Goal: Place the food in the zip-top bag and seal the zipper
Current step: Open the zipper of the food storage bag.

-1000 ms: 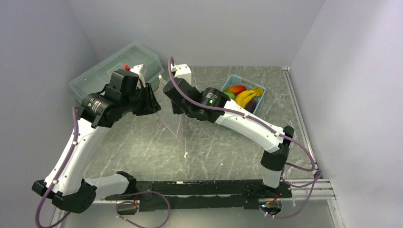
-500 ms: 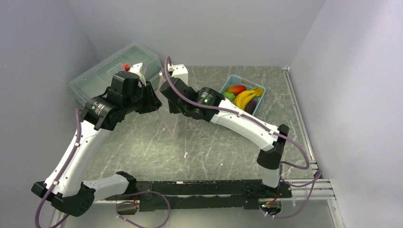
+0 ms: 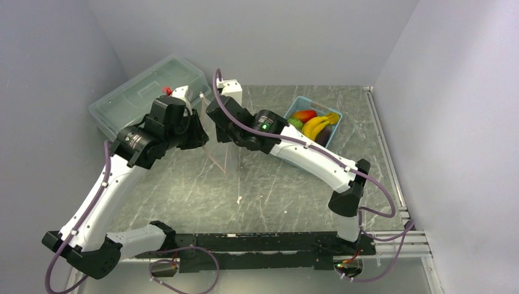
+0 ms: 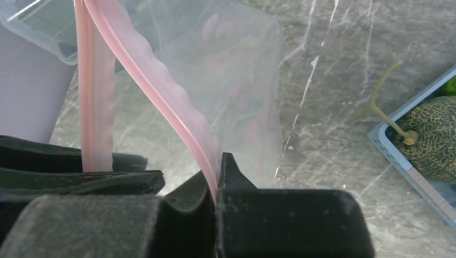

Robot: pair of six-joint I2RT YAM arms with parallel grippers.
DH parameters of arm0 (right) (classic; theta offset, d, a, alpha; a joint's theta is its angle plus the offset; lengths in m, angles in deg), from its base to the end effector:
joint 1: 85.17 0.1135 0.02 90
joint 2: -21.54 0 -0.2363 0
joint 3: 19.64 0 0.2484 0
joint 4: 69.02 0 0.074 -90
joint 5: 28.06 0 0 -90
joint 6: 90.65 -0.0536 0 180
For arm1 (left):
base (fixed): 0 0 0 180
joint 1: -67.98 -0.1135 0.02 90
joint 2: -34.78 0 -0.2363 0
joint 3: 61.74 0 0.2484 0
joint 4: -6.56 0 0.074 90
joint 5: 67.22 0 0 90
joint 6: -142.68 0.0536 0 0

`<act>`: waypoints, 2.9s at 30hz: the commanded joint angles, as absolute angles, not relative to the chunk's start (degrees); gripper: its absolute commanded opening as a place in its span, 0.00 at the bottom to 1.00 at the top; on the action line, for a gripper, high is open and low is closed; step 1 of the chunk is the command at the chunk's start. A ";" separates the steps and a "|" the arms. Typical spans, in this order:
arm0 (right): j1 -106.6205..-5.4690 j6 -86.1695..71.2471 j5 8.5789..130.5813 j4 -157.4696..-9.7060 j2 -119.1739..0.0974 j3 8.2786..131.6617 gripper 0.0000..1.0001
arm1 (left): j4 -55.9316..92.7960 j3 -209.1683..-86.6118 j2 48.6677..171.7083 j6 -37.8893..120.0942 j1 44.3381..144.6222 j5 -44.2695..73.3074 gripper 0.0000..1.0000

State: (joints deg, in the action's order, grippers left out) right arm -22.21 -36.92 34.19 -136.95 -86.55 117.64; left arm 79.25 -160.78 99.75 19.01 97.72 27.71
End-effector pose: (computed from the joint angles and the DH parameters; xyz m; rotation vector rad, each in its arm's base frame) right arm 0.2063 0.3493 0.3833 -0.2515 2.1780 0.4472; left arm 0.1979 -0.1078 0.3872 -0.1259 2.2865 -0.4950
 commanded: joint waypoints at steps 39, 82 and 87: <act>-28.26 -40.29 35.80 -128.90 -76.71 97.03 0.00 | 92.13 -174.66 107.45 27.92 98.78 35.83 0.00; -29.00 -39.80 32.94 -127.83 -78.32 91.54 0.00 | 116.70 -198.14 128.00 27.42 108.93 61.53 0.00; -29.16 -39.71 33.96 -127.39 -77.81 91.42 0.00 | 116.31 -197.03 127.47 27.32 108.94 62.52 0.00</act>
State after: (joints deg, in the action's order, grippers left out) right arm -28.64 -40.70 34.89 -127.18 -78.64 91.24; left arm 109.83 -195.66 128.54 27.97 108.47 58.18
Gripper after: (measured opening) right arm 0.010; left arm 0.009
